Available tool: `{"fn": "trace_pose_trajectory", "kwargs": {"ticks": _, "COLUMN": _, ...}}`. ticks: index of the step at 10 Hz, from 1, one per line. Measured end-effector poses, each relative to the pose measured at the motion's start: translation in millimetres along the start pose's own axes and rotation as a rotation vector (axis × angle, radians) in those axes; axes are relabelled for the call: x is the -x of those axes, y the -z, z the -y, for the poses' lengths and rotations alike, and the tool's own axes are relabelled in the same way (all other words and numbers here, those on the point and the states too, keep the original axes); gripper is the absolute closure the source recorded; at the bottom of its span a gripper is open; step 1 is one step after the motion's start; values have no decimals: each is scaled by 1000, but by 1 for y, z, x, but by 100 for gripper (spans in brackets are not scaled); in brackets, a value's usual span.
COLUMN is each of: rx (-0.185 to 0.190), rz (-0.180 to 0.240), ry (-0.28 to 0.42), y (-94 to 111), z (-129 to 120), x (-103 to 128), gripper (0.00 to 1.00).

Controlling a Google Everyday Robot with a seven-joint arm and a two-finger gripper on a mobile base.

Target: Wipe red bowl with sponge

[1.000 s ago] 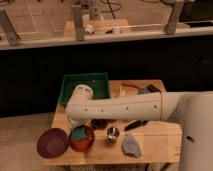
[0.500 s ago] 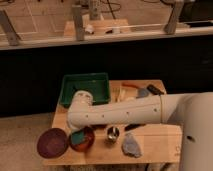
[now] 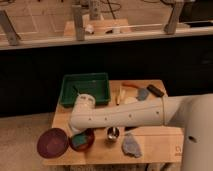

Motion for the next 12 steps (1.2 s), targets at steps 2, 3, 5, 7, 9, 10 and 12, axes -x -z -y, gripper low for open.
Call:
{"fn": "trace_pose_trajectory", "kwargs": {"ticks": 2, "rx": 5, "rz": 4, "ry": 7, "y": 1, "z": 0, "x": 5, "gripper": 100}}
{"fn": "trace_pose_trajectory", "kwargs": {"ticks": 3, "rx": 8, "rz": 6, "ry": 8, "y": 2, "z": -1, "x": 8, "gripper": 100}}
{"fn": "trace_pose_trajectory", "kwargs": {"ticks": 5, "rx": 13, "rz": 0, "ry": 3, "y": 3, "z": -7, "x": 12, "gripper": 100}}
{"fn": "trace_pose_trajectory", "kwargs": {"ticks": 7, "rx": 20, "rz": -10, "ry": 6, "y": 4, "z": -14, "x": 11, "gripper": 100}}
{"fn": "trace_pose_trajectory", "kwargs": {"ticks": 9, "rx": 23, "rz": -13, "ry": 12, "y": 1, "z": -22, "x": 6, "gripper": 100}}
{"fn": "trace_pose_trajectory", "kwargs": {"ticks": 10, "rx": 23, "rz": -13, "ry": 15, "y": -2, "z": -26, "x": 3, "gripper": 100}}
{"fn": "trace_pose_trajectory", "kwargs": {"ticks": 12, "rx": 17, "rz": -12, "ry": 25, "y": -10, "z": -29, "x": -3, "gripper": 100}}
